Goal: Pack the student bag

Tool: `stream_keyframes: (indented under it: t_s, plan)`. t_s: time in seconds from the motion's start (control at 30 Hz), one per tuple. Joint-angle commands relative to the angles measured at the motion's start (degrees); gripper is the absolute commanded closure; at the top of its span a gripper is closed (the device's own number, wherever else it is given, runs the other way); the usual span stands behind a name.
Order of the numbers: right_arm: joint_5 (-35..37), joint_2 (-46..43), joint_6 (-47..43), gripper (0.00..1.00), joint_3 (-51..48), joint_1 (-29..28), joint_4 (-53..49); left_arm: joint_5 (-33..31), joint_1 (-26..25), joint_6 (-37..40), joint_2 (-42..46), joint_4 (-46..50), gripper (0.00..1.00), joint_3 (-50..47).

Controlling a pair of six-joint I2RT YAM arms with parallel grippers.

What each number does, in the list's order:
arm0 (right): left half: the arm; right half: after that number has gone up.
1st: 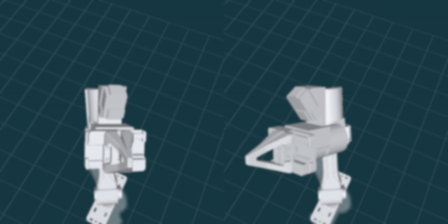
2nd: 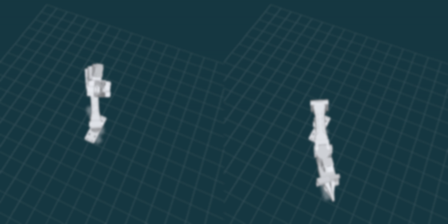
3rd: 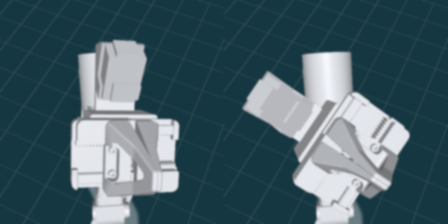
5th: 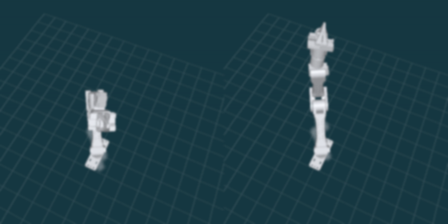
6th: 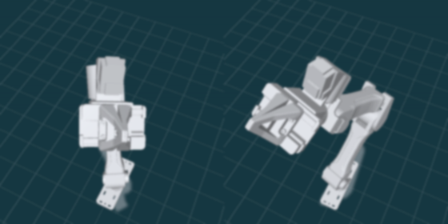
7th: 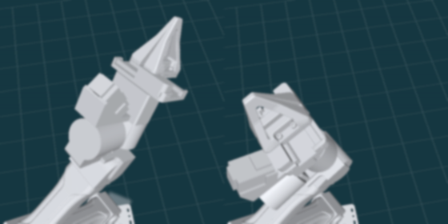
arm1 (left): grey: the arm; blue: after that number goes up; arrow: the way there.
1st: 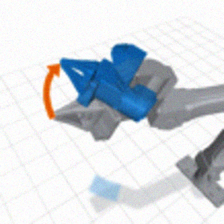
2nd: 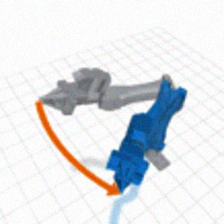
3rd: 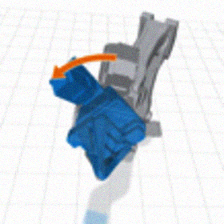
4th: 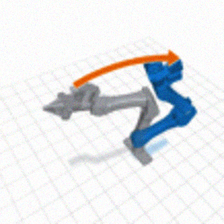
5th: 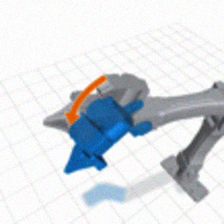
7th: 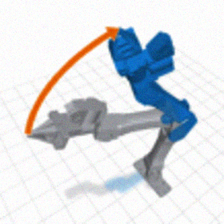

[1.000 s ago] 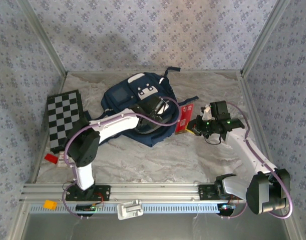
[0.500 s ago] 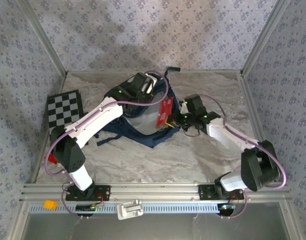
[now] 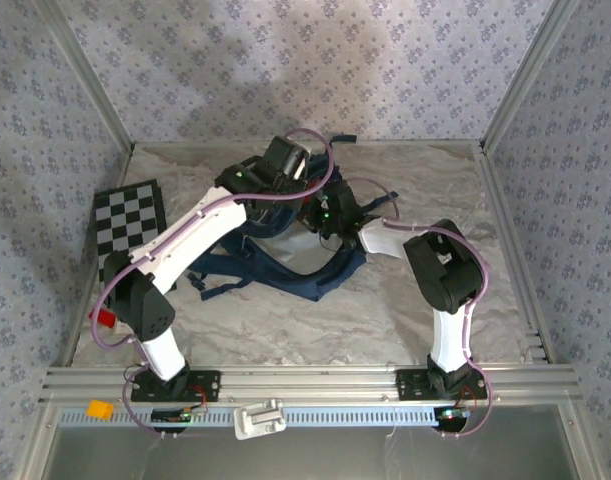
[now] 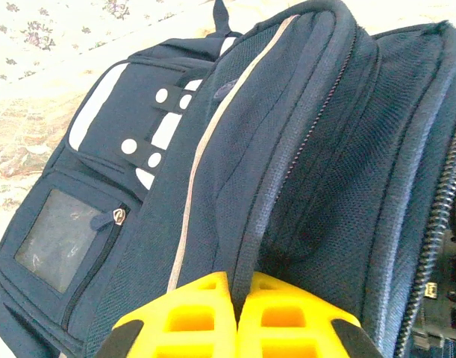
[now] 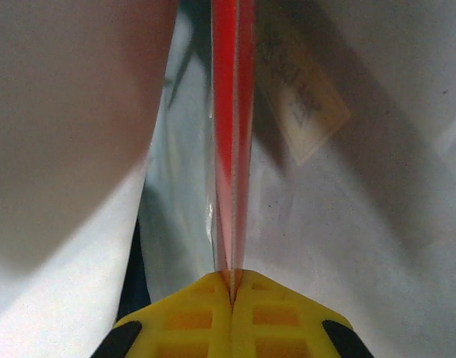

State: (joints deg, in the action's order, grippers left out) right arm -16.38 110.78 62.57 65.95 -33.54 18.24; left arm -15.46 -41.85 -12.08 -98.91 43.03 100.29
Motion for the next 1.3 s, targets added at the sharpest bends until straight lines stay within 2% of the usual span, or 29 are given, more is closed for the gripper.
stream_keyframes:
  t_s: [0.0, 0.2, 0.3, 0.37, 0.43, 0.5, 0.57, 0.77, 0.87, 0.93, 1.03, 1.2, 1.27]
  plan:
    - [-1.11, -0.12, -1.79, 0.97, 1.9, -2.18, -1.94, 0.32, 1.21, -2.49, 1.0, -3.4, 1.0, 3.38]
    - [-6.91, -2.09, -3.44, 0.97, -2.26, -2.48, -5.28, 1.37, 2.03, -3.39, 2.14, -3.74, 1.0, 0.9]
    - [-5.78, -3.58, -7.97, 0.91, -1.54, -2.65, -14.7, 0.98, 2.16, -3.33, 2.65, -3.74, 1.0, 0.17]
    - [-6.46, -3.1, -9.14, 0.8, -0.44, -1.55, -18.65, 1.02, 2.33, -3.69, 3.01, -6.12, 1.0, -0.65]
    - [-6.79, -5.07, -9.62, 0.7, -1.45, -0.47, -18.42, 1.62, 2.4, -4.16, 3.07, -6.18, 1.0, -0.89]
    - [-3.44, -10.15, -12.44, 0.55, -2.75, -0.35, -20.8, 2.26, 2.49, -4.45, 3.1, -5.84, 1.0, -0.91]
    - [0.6, -14.97, -15.29, 0.48, -2.71, -0.16, -28.29, 2.81, 2.48, -4.68, 3.27, -5.6, 1.0, -1.51]
    - [5.77, -30.29, -16.11, 0.46, -12.78, 2.07, -33.99, 6.07, 2.5, -6.79, 4.76, -7.9, 1.0, -6.34]
    - [7.91, -35.79, -17.83, 0.46, -13.15, 3.59, -41.23, 9.62, 2.31, -8.67, 4.62, -8.34, 0.98, -9.05]
    - [10.0, -38.77, -19.32, 0.45, -12.72, 3.65, -45.02, 13.28, 2.04, -9.48, 4.69, -9.28, 0.89, -11.59]
    - [9.93, -41.67, -20.0, 0.44, -11.81, 4.43, -48.69, 19.36, 1.77, -9.96, 5.59, -8.76, 0.64, -15.06]
    - [7.08, -40.9, -19.3, 0.41, -10.29, 4.07, -52.31, 20.18, 2.52, -16.18, 15.41, -14.72, 0.51, -26.9]
    - [7.12, -38.96, -19.27, 0.41, -9.01, 2.09, -52.42, 20.12, 4.61, -18.82, 19.23, -16.3, 0.47, -31.17]
